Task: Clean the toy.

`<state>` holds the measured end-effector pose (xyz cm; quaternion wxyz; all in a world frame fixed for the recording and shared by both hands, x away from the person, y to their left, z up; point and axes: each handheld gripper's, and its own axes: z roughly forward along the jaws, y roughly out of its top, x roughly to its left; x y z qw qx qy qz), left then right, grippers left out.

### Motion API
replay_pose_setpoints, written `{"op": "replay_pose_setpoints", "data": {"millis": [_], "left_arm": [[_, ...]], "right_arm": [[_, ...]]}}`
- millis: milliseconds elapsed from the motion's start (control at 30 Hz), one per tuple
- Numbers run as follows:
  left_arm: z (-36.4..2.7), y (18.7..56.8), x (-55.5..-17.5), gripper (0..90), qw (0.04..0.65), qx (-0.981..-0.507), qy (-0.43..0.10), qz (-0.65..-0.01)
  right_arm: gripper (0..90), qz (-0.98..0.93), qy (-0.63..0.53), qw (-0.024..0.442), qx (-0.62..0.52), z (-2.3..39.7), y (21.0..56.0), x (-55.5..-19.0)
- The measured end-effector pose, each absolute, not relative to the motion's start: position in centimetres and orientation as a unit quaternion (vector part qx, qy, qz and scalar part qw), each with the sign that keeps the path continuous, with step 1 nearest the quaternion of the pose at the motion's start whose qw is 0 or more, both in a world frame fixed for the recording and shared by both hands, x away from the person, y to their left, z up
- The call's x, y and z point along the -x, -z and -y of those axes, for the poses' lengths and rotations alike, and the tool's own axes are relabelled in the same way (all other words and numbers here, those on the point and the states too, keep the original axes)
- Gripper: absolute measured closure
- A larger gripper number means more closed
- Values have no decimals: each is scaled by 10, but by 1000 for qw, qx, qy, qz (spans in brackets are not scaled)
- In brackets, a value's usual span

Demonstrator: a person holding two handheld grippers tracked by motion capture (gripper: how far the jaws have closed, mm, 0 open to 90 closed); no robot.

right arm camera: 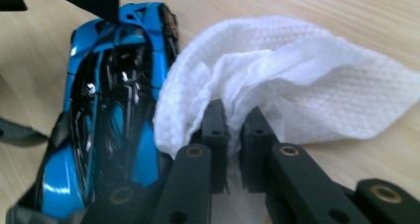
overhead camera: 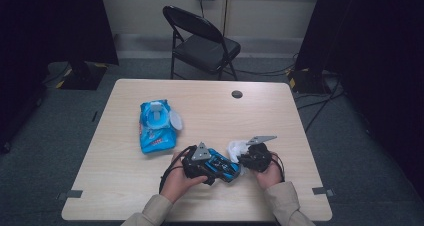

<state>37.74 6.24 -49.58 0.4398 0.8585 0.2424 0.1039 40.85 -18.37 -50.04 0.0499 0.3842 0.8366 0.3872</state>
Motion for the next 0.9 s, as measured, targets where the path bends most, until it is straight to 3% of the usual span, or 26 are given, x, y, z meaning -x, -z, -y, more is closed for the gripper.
{"op": "replay_pose_setpoints", "data": {"millis": [233, 900], "left_arm": [[-59, 496, -376, 76, 434, -862, -107, -239], [-59, 496, -377, 69, 433, -863, -107, -236]], "right_arm": [[843, -844, -384, 36, -372, 170, 500, -416], [848, -857, -364, 15, -364, 146, 495, -436]]}}
